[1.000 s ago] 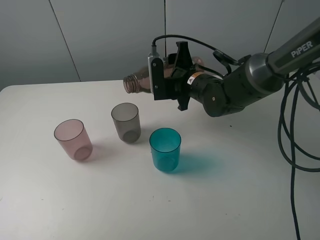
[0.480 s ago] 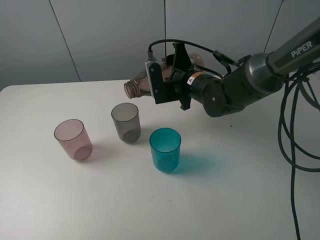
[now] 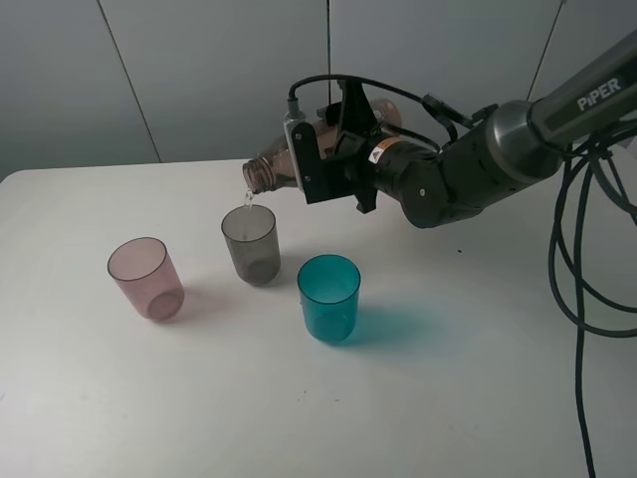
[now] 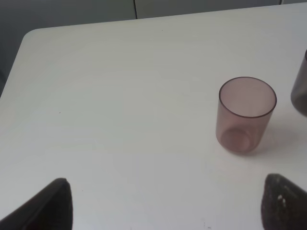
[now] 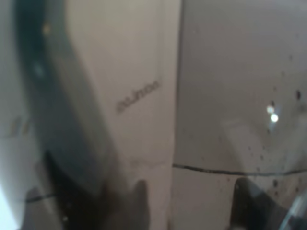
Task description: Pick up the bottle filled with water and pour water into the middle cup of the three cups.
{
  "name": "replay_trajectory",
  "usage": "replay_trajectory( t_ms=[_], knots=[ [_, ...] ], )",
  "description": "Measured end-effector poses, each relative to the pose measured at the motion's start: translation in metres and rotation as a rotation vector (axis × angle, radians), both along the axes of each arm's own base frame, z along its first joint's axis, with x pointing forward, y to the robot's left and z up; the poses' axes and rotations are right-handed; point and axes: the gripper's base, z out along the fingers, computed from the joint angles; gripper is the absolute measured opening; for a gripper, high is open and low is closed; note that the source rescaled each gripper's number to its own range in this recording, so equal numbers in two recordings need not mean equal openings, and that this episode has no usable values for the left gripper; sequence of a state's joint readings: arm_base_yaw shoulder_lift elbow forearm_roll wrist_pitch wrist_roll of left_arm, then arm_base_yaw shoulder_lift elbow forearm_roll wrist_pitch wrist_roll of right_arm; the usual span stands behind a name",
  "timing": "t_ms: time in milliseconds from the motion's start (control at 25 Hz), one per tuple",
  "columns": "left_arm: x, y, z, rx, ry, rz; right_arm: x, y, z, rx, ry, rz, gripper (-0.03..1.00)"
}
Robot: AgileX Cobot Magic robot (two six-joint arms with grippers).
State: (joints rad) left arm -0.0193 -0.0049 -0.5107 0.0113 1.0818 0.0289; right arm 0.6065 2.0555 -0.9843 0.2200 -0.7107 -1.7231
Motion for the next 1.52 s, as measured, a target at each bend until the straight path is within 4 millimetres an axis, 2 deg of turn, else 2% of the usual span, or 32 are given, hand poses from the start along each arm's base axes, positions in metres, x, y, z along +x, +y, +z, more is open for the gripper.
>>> replay_trajectory(
  t_ms=[1520],
  knots=[
    [0.0000,0.0000,0.0000,0.000,0.000,0.000,0.0026,0.0030,0.0047,-0.150,-0.103,0.062,0.00]
  ],
)
